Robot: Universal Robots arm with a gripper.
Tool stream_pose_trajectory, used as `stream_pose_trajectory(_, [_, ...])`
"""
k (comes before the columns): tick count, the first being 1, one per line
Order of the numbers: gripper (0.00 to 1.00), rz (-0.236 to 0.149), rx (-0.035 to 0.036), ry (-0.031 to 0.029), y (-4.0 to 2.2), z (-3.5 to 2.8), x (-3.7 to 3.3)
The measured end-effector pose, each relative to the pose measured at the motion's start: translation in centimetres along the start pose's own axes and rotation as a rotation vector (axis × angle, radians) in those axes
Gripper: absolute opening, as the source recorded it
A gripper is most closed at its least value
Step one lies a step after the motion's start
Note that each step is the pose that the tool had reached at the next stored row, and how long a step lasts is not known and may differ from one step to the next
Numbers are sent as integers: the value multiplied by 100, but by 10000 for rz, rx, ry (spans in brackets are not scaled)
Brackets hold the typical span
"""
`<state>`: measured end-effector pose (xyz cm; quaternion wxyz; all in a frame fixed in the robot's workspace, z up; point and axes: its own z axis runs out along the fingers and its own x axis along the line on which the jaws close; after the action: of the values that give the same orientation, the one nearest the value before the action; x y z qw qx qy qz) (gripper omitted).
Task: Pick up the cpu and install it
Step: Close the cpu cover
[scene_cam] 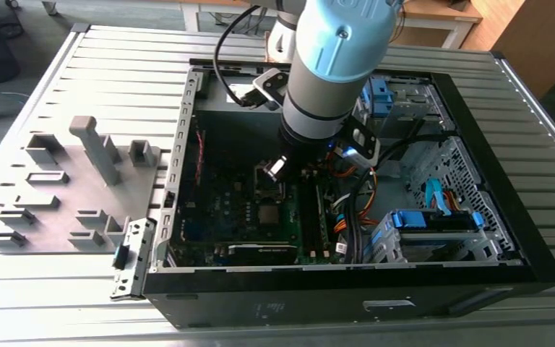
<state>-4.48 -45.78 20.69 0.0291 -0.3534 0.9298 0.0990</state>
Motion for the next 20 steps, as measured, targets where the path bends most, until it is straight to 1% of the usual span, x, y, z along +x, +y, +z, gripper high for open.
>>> stream_pose_trajectory(6, [11,-2,0,2,17,50,-16])
stream_pose_trajectory(12, [11,-2,3,6,15,97,-14])
stream_pose_trajectory(14, [11,-2,-3,-4,17,107,-12])
stream_pose_trajectory(20, [11,-4,1,3,30,114,5])
